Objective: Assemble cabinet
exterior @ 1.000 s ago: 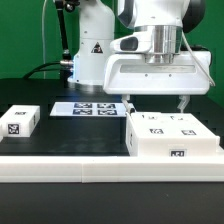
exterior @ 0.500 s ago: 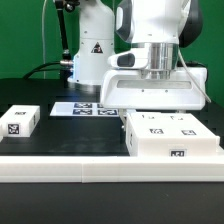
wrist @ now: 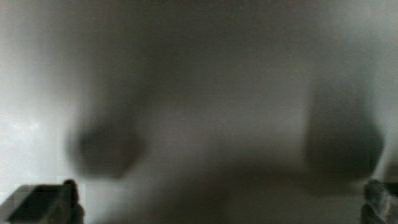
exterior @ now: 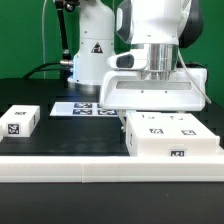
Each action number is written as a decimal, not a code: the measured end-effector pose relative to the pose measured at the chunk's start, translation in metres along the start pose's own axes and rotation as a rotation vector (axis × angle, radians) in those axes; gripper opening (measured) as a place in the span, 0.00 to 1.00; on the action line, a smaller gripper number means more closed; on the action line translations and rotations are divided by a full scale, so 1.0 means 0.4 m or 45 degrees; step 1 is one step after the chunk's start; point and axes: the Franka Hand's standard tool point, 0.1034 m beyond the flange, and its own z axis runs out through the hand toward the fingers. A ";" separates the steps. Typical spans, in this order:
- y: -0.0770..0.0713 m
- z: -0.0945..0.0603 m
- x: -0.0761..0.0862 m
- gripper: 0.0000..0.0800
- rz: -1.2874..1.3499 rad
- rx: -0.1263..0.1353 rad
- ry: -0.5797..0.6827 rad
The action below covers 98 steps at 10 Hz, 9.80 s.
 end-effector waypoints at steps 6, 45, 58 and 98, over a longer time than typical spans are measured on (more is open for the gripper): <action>-0.055 0.004 0.003 1.00 -0.020 0.008 0.014; -0.010 -0.169 0.082 0.00 -0.109 0.035 -0.029; 0.024 -0.239 0.133 0.00 -0.113 0.044 -0.113; 0.045 -0.305 0.205 0.00 -0.089 0.060 -0.355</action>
Offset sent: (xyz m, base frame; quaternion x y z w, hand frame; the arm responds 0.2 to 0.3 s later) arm 0.0122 0.0085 -0.0194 -0.0149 0.0241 0.0080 0.9996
